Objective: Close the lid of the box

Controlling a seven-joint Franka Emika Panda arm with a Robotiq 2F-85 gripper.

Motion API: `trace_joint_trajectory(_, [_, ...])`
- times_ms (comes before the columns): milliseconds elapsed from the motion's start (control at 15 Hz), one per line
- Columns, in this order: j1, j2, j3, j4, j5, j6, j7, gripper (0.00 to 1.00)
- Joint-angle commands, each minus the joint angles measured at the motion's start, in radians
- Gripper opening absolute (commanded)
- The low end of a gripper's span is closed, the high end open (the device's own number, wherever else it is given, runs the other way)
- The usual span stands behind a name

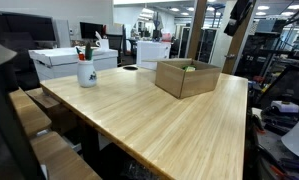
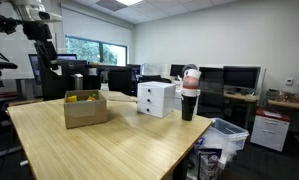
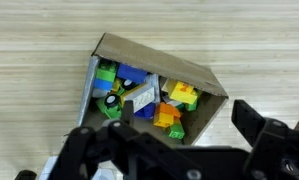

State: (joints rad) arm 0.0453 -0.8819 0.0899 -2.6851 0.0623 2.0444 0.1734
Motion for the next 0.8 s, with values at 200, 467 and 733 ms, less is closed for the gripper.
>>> trace_joint_trajectory(200, [-0.02, 0.017, -0.065, 0.011, -0.041, 0.016, -0.104, 1.0])
trace_joint_trajectory(467, [-0.022, 0.054, -0.077, 0.028, -0.057, 0.072, -0.12, 1.0])
trace_joint_trajectory(733, [-0.024, 0.136, -0.058, 0.046, -0.07, 0.183, -0.099, 1.0])
